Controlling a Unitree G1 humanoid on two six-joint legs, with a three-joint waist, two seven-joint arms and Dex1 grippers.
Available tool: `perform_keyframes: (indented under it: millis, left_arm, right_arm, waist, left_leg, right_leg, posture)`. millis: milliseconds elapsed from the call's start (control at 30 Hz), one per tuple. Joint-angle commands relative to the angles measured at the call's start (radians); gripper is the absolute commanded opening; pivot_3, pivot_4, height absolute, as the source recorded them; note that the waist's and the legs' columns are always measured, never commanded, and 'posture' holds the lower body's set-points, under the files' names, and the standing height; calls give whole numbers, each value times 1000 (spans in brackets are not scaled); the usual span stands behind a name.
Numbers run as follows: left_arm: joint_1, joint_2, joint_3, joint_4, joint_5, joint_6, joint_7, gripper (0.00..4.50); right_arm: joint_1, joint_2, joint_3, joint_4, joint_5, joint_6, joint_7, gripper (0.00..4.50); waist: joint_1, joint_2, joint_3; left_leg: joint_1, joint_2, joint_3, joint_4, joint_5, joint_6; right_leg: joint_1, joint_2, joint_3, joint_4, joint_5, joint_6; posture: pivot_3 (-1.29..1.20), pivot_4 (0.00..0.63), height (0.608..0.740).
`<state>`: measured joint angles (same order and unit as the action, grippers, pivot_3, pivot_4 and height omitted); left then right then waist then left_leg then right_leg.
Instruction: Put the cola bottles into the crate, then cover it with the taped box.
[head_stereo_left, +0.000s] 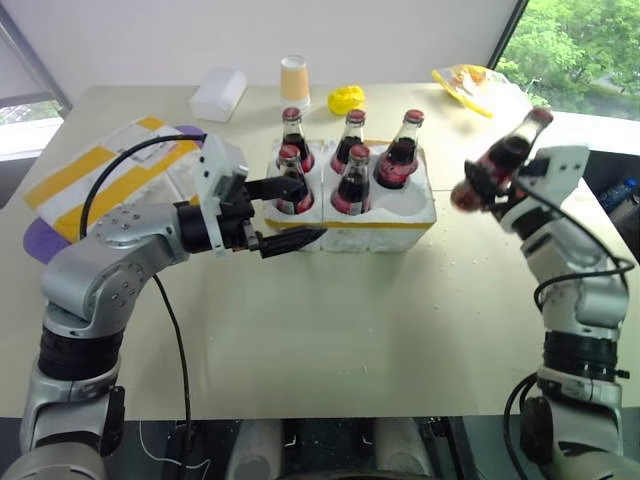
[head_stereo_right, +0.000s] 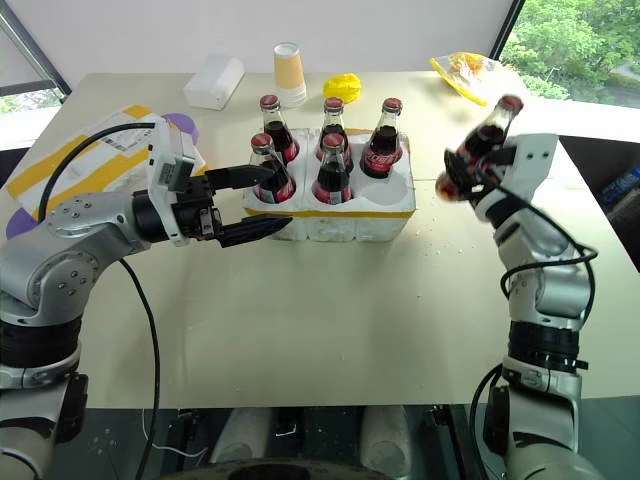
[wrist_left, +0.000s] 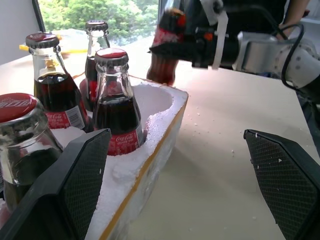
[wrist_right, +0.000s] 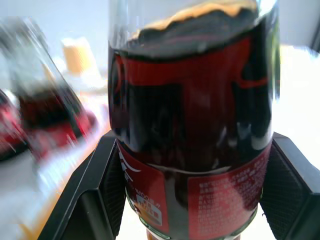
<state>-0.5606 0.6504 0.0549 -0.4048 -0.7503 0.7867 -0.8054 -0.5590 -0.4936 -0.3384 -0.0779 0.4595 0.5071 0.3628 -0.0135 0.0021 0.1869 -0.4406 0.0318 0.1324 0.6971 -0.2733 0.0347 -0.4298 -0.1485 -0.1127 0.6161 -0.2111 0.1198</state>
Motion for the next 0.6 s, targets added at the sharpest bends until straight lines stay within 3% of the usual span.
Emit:
perform_keyframes:
  millis: [33, 200, 600]
  left_arm:
    - [-1, 4, 18, -15, 1, -30, -8, 4500]
    - [7, 6, 18, -14, 3, -40, -8, 4500]
    - [24, 16, 31, -32, 3, -43, 2, 4500]
  right_arm:
    - [-92, -15, 10, -157, 107, 57, 28, 2817]
    - [-97, -12, 45, -207, 171, 153, 47, 2817]
    - [34, -33, 173, -209, 100, 152, 123, 2817]
  waist:
    - [-2, 0, 0]
    - [6, -1, 0]
    - [3, -1, 0]
  left_leg:
    - [0, 0, 0, 0, 0, 0]
    - [0, 0, 0, 0, 0, 0]
    - [-2, 0, 0, 0, 0, 1]
  right_leg:
    - [0, 0, 0, 0, 0, 0]
    - [1, 0, -1, -1, 0, 0]
    - [0, 0, -1, -1, 0, 0]
  posture:
    - [0, 150, 740]
    - [0, 150, 740]
    - [0, 150, 740]
